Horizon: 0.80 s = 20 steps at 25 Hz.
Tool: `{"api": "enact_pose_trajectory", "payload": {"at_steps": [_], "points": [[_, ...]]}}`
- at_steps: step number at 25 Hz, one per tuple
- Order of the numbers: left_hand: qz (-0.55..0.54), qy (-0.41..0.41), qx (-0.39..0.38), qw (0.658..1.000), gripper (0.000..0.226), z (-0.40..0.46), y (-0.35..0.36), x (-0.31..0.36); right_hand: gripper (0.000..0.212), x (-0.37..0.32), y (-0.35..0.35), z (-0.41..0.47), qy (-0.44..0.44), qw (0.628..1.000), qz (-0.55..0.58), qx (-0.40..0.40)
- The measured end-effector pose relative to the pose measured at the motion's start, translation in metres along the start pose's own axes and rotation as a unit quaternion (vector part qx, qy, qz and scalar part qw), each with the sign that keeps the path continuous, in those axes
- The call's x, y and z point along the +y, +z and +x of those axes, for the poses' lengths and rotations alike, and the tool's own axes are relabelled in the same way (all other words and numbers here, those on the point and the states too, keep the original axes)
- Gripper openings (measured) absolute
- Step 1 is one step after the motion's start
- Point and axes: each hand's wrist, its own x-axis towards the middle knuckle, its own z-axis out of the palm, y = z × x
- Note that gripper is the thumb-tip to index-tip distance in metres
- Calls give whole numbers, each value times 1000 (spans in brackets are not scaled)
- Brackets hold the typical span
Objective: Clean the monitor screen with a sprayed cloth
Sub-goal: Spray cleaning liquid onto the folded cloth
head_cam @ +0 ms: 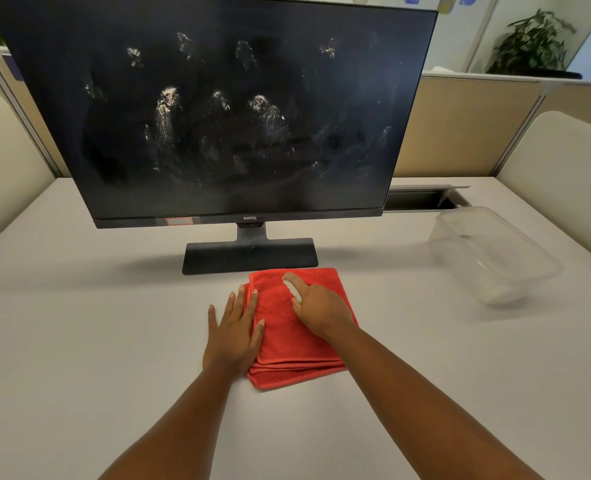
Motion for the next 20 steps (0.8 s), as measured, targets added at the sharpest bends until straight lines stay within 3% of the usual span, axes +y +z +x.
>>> {"api": "enact_pose_trajectory", "payload": {"at_steps": [6, 14, 20], "points": [[5, 0, 2, 1000, 58, 0, 1, -1, 46, 4, -1, -4, 14, 1000, 7, 18], [7, -2, -2, 1000, 64, 1, 3, -3, 46, 37, -18, -7, 117, 992, -5, 44], [2, -6, 0, 1000, 66, 2, 5, -5, 40, 44, -15, -12, 114, 992, -7, 54]]}}
